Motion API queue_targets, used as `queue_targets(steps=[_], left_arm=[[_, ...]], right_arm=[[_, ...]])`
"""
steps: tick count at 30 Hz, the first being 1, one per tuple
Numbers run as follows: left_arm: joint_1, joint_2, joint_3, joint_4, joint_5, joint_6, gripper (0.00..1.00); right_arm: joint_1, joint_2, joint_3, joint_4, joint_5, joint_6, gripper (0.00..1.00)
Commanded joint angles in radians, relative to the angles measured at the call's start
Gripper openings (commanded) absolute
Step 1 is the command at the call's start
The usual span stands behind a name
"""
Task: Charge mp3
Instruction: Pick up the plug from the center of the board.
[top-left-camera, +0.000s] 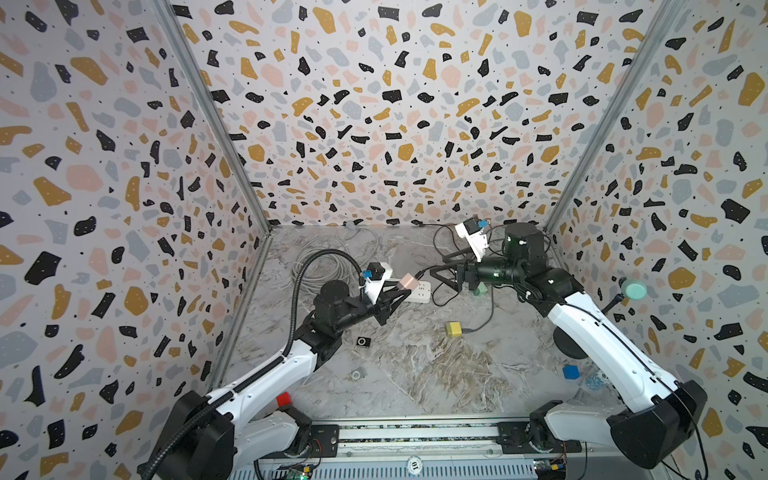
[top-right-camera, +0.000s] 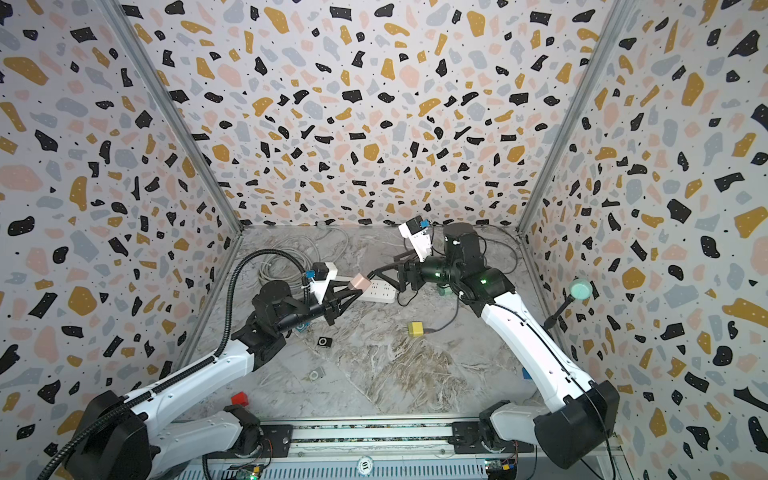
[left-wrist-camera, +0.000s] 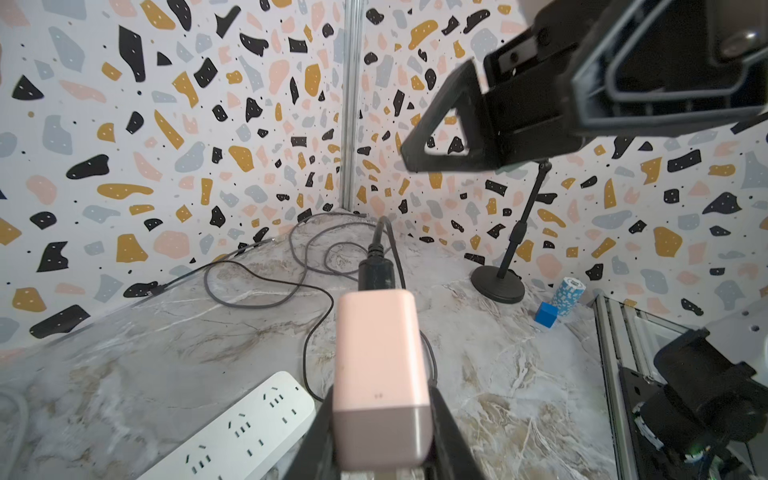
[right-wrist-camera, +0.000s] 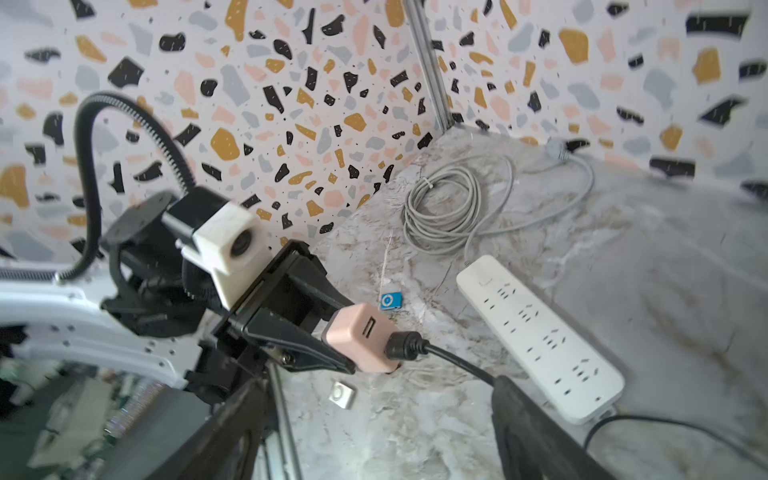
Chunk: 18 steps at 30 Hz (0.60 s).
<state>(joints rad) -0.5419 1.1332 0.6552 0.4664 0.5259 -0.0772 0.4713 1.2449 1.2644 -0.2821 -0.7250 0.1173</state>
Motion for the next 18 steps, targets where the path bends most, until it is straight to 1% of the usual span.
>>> queue_targets(steps=[1, 2, 3, 6, 9, 12, 14, 16, 18], left_arm=[[0.007, -0.015, 0.068, -0.099, 0.100, 0.103, 0.00], [0.007, -0.012, 0.082, -0.133, 0.111, 0.122, 0.00], [0.007, -0.012, 0.093, -0.159, 0.121, 0.137, 0.00], [0.007, -0.020, 0.098, -0.183, 0.140, 0.154, 0.00], [0.007, -0.021, 0.101, -0.184, 0.170, 0.153, 0.00], [0.006, -0.023, 0.110, -0.196, 0.189, 0.152, 0.00], [0.006, -0.030, 0.115, -0.204, 0.196, 0.159, 0.00], [0.006, -0.035, 0.116, -0.203, 0.202, 0.160, 0.00], [0.007, -0.034, 0.117, -0.203, 0.201, 0.160, 0.00]], right_arm=[[-0.006, -0.056, -0.047, 0.067, -0.007, -0.447, 0.91], [-0.011, -0.055, -0.047, 0.060, -0.011, -0.540, 0.91], [-0.021, -0.045, -0.041, 0.048, -0.027, -0.599, 0.92], [-0.065, 0.020, 0.001, -0.001, -0.128, -0.719, 0.90], [-0.069, 0.098, 0.063, -0.086, -0.177, -0.813, 0.86], [-0.068, 0.141, 0.091, -0.120, -0.222, -0.855, 0.81], [-0.056, 0.159, 0.095, -0.114, -0.274, -0.854, 0.76], [-0.017, 0.176, 0.105, -0.140, -0.276, -0.873, 0.70], [0.006, 0.189, 0.106, -0.160, -0.281, -0.879, 0.68]])
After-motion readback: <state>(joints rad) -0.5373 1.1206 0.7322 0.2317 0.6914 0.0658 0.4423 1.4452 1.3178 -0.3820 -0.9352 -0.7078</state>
